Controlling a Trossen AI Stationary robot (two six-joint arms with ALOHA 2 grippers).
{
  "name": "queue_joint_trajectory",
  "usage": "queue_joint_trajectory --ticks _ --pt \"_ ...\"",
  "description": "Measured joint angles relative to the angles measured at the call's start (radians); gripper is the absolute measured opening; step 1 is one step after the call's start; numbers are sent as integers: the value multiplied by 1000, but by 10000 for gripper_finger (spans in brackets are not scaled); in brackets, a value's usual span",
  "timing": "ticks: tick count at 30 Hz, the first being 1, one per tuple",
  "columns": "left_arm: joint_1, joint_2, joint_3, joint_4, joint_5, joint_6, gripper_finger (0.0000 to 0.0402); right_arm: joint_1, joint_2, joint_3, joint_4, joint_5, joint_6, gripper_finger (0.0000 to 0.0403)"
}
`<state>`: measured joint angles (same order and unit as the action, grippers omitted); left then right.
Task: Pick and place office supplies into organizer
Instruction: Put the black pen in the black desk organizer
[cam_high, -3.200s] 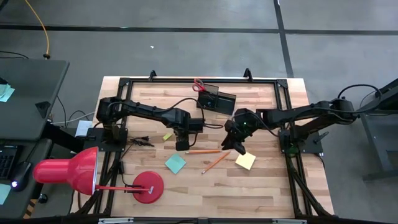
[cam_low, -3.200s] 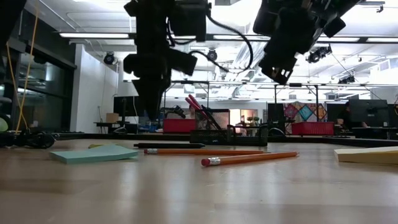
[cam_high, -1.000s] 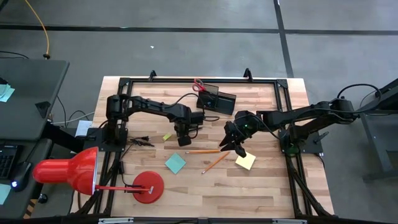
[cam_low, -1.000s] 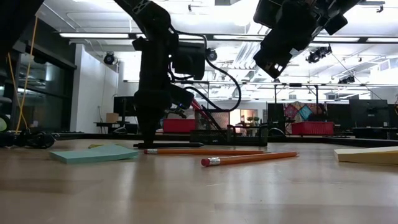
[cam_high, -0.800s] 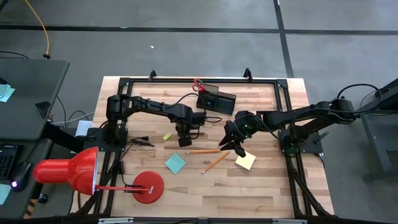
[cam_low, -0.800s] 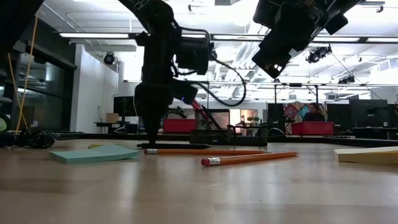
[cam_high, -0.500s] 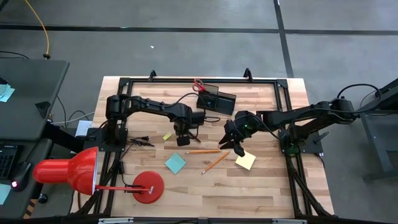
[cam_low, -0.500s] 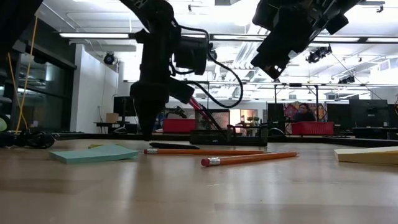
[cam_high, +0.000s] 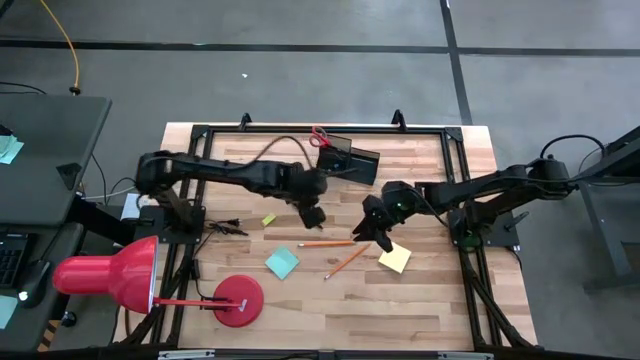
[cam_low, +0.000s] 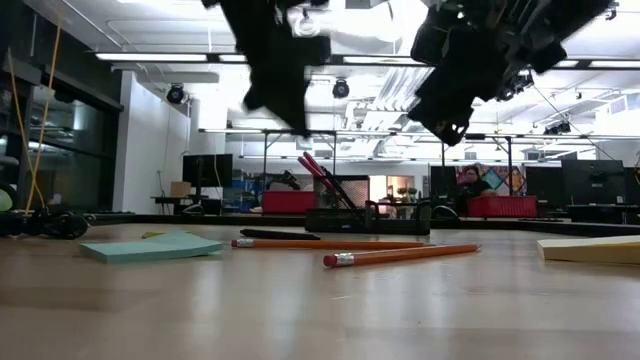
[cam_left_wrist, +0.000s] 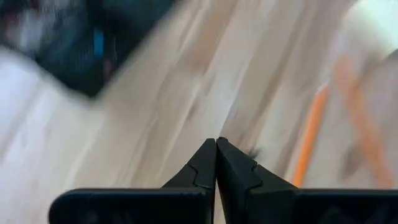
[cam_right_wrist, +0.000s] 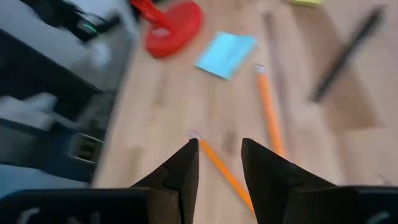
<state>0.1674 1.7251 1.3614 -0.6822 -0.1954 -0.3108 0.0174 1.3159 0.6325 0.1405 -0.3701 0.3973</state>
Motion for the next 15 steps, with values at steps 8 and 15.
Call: queue_joint_trajectory --ticks 8,15 --pt "-17 -142 1 375 54 178 0 30 14 -206 590 148 194 113" --pt "-18 -225 0 469 137 310 0 101 171 -183 655 426 310 118"
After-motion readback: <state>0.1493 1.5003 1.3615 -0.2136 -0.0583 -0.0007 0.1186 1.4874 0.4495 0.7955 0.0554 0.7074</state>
